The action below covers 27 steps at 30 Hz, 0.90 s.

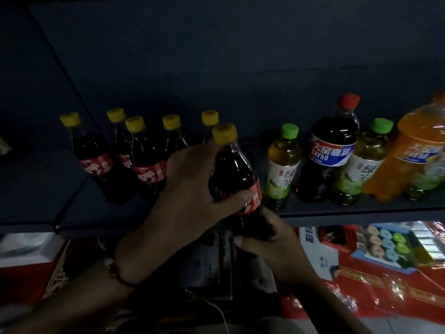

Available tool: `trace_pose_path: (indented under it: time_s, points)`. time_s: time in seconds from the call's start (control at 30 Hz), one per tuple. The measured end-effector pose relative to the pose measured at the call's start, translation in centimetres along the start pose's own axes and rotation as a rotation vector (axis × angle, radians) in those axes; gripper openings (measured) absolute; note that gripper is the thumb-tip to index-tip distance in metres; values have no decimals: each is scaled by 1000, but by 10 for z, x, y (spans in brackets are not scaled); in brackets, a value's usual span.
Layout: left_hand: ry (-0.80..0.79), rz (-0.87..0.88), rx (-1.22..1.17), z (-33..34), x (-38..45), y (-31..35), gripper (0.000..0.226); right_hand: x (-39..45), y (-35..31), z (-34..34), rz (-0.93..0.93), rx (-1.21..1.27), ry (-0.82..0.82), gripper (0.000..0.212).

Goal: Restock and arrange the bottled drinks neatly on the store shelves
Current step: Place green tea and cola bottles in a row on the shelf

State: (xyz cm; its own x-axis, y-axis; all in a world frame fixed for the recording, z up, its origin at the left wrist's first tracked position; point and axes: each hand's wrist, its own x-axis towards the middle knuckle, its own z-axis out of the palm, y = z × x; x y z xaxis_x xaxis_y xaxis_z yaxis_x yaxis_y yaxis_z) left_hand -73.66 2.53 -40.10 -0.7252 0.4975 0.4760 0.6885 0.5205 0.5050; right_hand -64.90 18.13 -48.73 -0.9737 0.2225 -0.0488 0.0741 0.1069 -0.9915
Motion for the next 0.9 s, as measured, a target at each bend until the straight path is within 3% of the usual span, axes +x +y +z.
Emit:
trace_pose_path:
  time_s: [0.2, 0.3, 0.57, 0.9]
  points:
    - [111, 187, 175, 11, 23, -9, 110, 37, 9, -1, -193, -81, 153, 43]
    - [87, 232, 313, 13, 36, -17, 104, 49, 11, 6, -233, -128, 189, 51]
    - [18, 340, 532, 25, 62, -33, 83, 77, 30, 17, -259, -250, 269, 51]
    - [44, 400, 670, 48, 75, -40, 67, 88, 39, 22, -201, -431, 328, 86]
